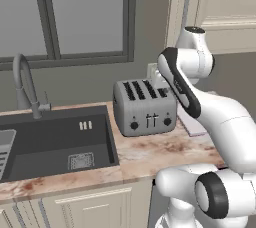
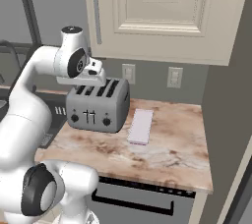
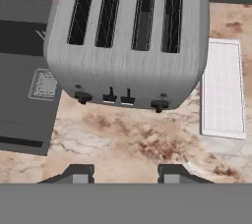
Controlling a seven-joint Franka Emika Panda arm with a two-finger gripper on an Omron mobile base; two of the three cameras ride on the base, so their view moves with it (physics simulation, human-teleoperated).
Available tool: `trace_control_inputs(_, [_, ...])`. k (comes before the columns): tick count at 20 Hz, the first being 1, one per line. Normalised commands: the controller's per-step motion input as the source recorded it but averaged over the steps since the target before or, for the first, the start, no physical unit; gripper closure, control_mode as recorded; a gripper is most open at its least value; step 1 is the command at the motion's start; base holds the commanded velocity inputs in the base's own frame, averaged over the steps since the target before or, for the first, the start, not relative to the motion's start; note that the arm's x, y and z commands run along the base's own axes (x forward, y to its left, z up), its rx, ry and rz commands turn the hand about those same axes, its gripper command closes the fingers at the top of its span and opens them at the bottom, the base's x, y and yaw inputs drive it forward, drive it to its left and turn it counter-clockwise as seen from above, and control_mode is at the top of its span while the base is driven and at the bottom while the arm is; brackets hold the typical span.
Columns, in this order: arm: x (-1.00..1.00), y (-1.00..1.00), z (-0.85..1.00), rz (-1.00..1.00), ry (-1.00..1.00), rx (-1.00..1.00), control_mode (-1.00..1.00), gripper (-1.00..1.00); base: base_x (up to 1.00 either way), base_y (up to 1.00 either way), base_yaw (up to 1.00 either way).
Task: The ice cube tray has been filled with water. Take the tray and place it in the freezer to make ice. Close the freezer door after placing the tray.
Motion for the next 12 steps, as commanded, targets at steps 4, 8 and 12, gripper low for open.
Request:
trace_control_inputs(4, [-0.54, -0.02, -0.02, 0.0, -0.07, 0.0, -1.0, -1.0, 0.0, 0.0, 0.0])
trace_control_inputs(8, [-0.78, -0.15, -0.14, 0.0, 0.0, 0.0, -1.0, -1.0, 0.0, 0.0, 0.0])
trace_control_inputs(12, [-0.74, -0.35, -0.09, -0.02, 0.0, 0.0, -1.0, -1.0, 0.0, 0.0, 0.0])
